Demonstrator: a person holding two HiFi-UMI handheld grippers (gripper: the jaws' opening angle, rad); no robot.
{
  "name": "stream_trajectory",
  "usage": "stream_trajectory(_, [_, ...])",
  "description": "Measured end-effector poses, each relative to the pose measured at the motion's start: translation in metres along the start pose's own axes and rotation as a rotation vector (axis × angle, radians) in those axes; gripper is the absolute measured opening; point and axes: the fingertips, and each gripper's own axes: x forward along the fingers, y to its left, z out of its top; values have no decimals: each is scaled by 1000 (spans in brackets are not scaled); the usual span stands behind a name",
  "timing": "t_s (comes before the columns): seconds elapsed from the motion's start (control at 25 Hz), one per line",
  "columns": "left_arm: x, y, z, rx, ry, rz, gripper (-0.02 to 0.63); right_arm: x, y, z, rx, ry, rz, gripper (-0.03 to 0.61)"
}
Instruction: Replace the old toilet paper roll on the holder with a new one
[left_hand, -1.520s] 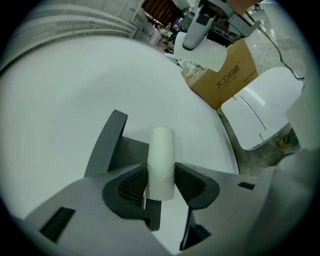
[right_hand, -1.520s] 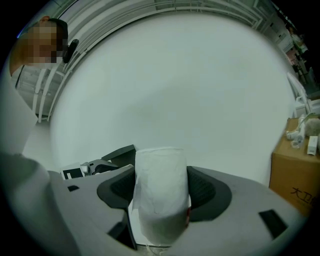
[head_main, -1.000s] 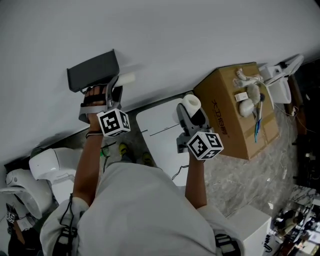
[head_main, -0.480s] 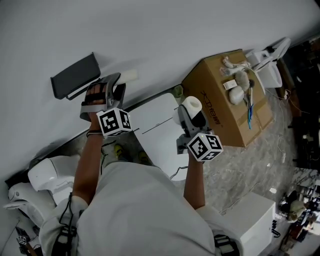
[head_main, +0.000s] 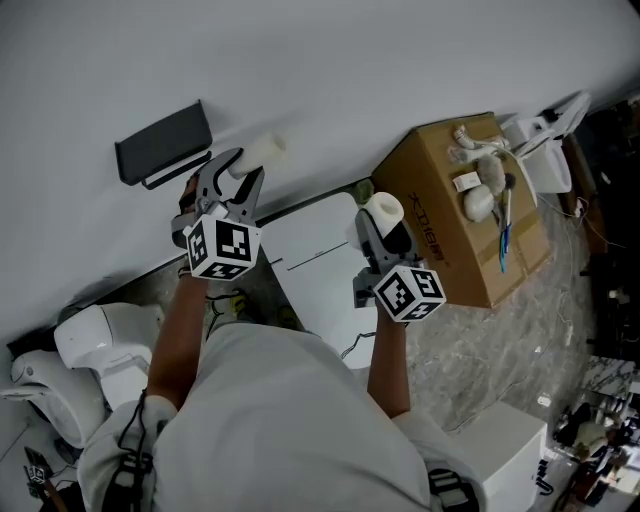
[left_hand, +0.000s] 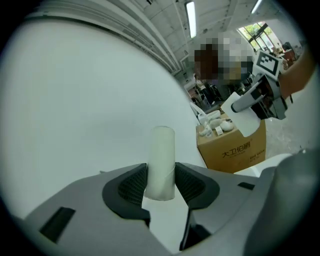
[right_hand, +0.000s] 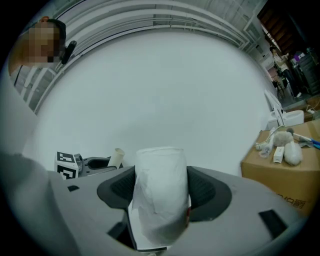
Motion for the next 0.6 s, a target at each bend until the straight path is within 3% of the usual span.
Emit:
stream_trajectory(0.32, [-41,33,-3,-182,-48,106,196,18,21,-1,8,19,87,302])
stream_trajectory(0.6, [-87,58,-20,-234,-67,254,196,29,50,-2,-9,44,188,302])
